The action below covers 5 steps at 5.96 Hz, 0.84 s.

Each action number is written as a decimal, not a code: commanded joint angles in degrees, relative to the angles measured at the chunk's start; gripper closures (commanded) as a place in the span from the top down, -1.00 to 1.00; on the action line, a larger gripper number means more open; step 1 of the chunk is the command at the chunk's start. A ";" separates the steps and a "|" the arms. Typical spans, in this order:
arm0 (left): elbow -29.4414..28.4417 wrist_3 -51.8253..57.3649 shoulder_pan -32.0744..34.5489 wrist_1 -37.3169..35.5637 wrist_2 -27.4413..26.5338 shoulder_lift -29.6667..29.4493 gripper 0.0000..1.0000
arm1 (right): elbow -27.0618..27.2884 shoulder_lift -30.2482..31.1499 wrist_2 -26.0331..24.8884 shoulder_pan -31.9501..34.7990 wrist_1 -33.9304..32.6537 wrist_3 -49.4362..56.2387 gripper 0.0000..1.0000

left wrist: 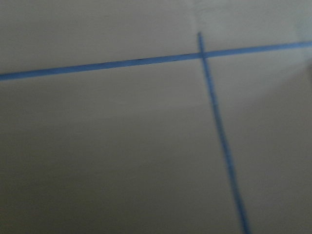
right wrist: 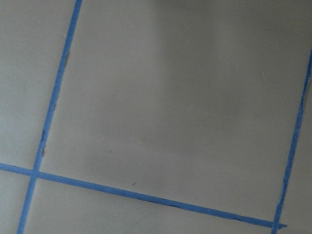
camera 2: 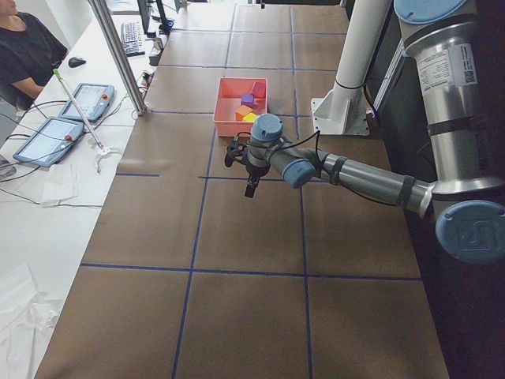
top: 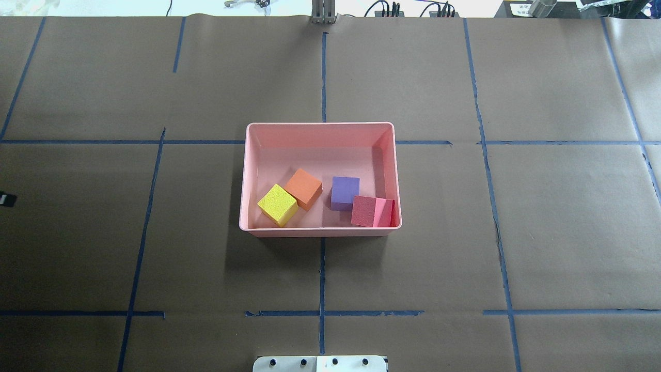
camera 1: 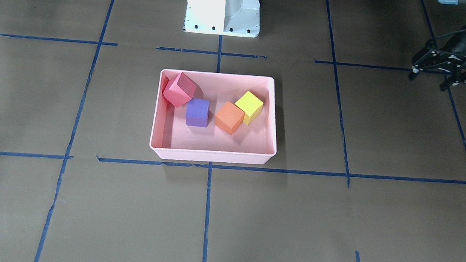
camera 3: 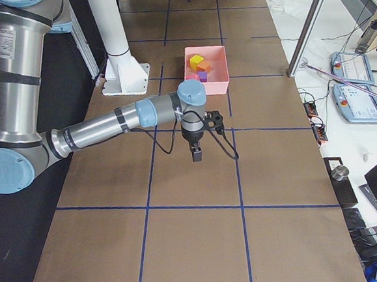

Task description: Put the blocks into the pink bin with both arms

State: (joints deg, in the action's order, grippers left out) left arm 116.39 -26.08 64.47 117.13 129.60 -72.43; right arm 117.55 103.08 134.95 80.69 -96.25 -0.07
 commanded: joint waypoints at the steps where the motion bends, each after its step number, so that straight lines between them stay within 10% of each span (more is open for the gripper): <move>1: -3.18 17.58 6.79 -9.38 2.14 4.39 1.00 | -3.20 4.73 2.08 7.36 -0.25 10.41 1.00; 5: -3.62 27.28 18.04 -33.26 2.23 -6.12 1.00 | -3.82 6.08 1.29 7.82 -0.17 11.67 1.00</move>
State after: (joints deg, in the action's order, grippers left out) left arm 112.95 -1.74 79.90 87.67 131.74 -75.69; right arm 113.92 109.12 136.50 88.47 -96.42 11.55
